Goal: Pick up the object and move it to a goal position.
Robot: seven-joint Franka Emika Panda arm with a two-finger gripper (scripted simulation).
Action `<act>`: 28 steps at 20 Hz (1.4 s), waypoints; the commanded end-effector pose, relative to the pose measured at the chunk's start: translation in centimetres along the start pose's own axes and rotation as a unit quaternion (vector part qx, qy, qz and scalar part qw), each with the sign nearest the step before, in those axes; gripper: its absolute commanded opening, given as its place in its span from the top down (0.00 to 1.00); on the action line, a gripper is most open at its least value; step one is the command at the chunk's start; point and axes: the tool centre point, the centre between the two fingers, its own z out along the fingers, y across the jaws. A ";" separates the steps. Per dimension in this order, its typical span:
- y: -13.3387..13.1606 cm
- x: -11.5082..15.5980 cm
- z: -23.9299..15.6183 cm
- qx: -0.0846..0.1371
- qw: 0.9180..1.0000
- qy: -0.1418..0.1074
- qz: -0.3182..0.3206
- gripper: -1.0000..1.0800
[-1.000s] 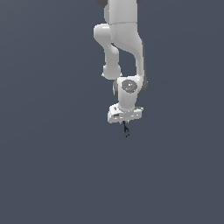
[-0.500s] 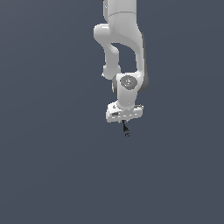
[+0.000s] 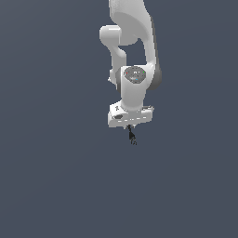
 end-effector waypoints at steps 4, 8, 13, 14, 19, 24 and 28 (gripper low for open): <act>1.6 2.2 -5.1 0.000 1.000 0.000 0.000 1.00; 2.7 3.9 -8.6 0.000 1.000 0.000 0.000 1.00; 4.1 5.8 -12.8 0.000 1.000 0.000 0.000 1.00; 4.3 6.2 -13.6 0.000 1.000 0.000 0.000 1.00; 5.4 7.8 -17.0 0.000 1.000 0.000 0.000 1.00; 6.4 9.3 -19.9 0.000 1.000 -0.001 0.001 1.00; 7.1 10.3 -22.0 0.000 1.000 -0.001 0.001 1.00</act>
